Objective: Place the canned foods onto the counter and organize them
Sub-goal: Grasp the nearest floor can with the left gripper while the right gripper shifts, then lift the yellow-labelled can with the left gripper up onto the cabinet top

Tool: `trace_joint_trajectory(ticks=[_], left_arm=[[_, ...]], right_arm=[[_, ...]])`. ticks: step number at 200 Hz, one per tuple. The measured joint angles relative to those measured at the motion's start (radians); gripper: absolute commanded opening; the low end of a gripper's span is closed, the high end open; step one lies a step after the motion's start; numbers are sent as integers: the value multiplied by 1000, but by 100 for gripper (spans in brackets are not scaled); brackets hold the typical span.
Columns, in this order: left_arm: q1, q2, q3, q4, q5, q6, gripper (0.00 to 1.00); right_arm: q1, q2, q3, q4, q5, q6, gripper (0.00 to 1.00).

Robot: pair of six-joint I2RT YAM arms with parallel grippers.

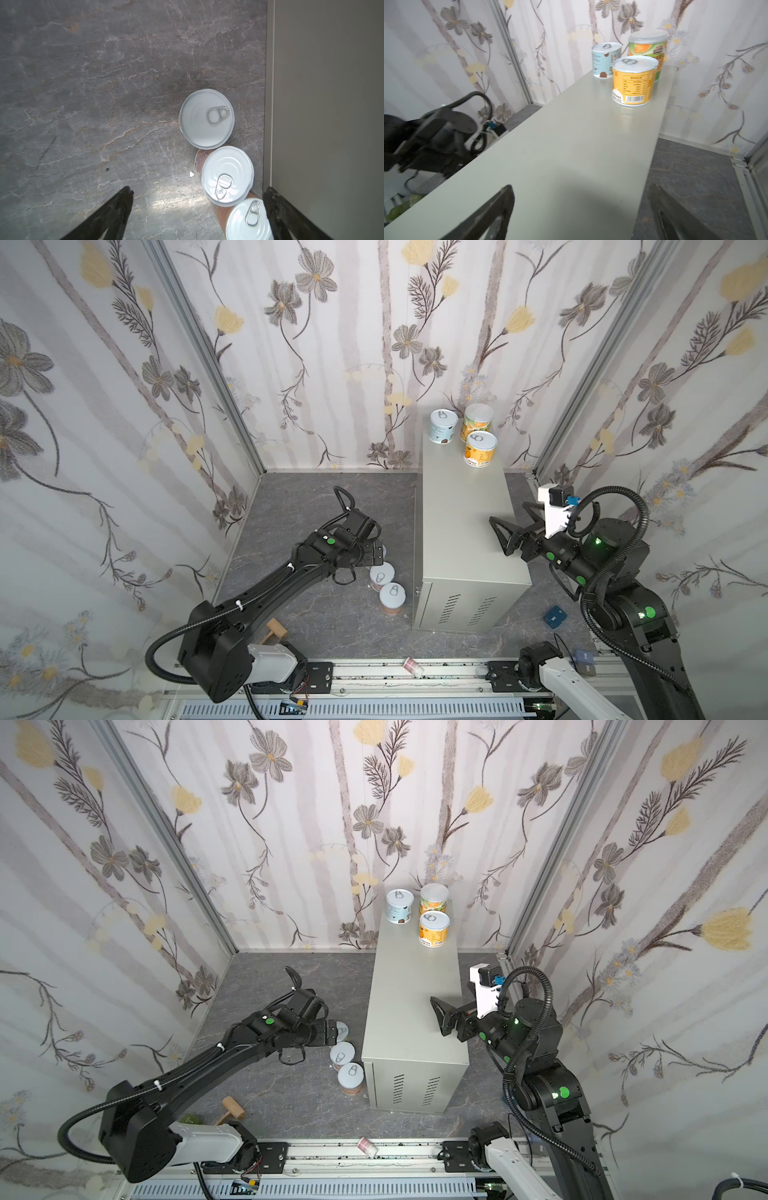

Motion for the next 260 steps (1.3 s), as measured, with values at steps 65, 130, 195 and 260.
trace_joint_trajectory(ticks=[65, 130, 195, 260], left_arm=[[0, 311, 135, 63, -34, -40, 100], [12, 406, 153, 67, -66, -61, 92], [39, 413, 139, 98, -42, -58, 71], [71, 323, 138, 66, -50, -35, 53]], right_arm=[[76, -38, 5, -50, -28, -48, 100], [79, -16, 5, -44, -28, -64, 100], [80, 5, 0, -25, -31, -70, 100], [80, 38, -12, 16, -53, -72, 100]])
